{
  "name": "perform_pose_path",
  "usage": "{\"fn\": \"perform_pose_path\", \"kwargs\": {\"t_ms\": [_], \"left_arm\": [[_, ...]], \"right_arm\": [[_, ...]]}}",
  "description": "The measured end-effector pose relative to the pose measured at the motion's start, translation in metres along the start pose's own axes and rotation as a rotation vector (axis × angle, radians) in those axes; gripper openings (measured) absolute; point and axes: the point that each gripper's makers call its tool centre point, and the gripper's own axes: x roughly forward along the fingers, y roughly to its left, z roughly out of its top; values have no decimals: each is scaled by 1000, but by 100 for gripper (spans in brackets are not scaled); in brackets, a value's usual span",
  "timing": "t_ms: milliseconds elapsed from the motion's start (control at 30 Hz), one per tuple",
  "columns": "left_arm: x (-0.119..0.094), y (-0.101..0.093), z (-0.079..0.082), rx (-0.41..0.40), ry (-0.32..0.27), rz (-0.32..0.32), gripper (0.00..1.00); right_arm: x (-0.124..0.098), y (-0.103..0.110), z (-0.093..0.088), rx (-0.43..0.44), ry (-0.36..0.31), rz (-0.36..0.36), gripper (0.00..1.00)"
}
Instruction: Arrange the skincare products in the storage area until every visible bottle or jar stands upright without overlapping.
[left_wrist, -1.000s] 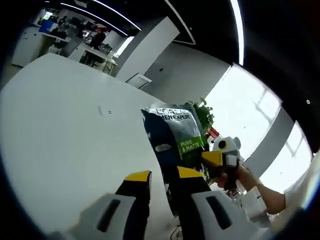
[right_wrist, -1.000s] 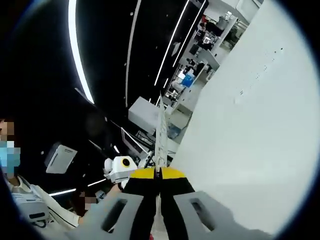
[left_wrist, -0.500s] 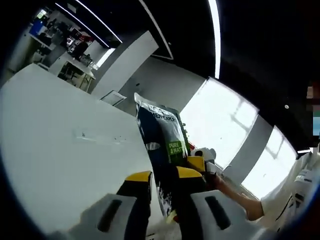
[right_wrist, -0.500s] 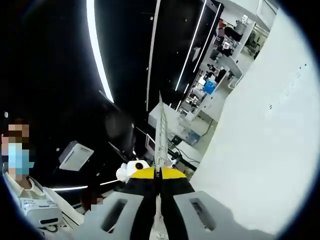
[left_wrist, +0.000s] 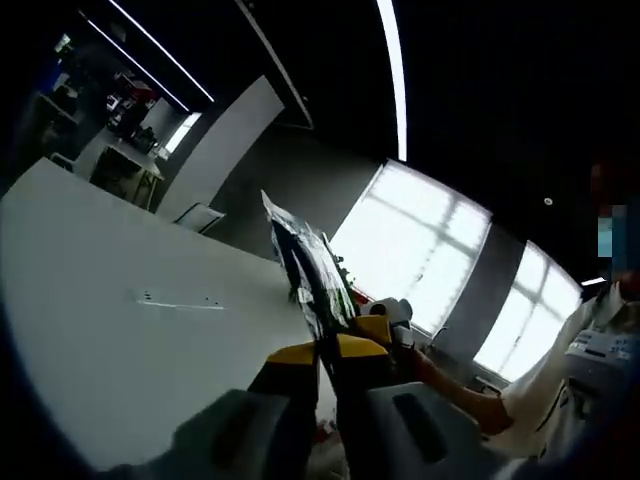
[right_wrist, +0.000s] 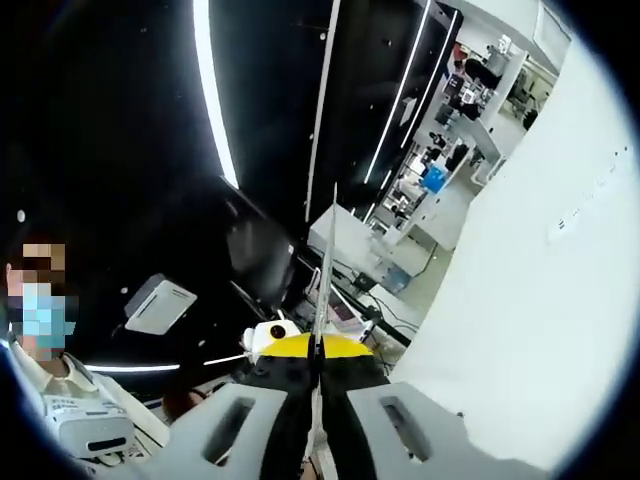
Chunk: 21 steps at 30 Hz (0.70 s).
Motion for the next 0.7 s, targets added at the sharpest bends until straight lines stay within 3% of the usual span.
{"fn": "perform_pose_path", "kwargs": {"t_ms": [433, 700], "left_arm": [[-33, -50, 6, -13, -15, -89, 0], [-56, -78, -7, -43, -23, -129, 0]], "right_arm": [[5, 44, -18, -10, 31, 107, 1], [3, 65, -41, -22, 86, 146, 1]]}}
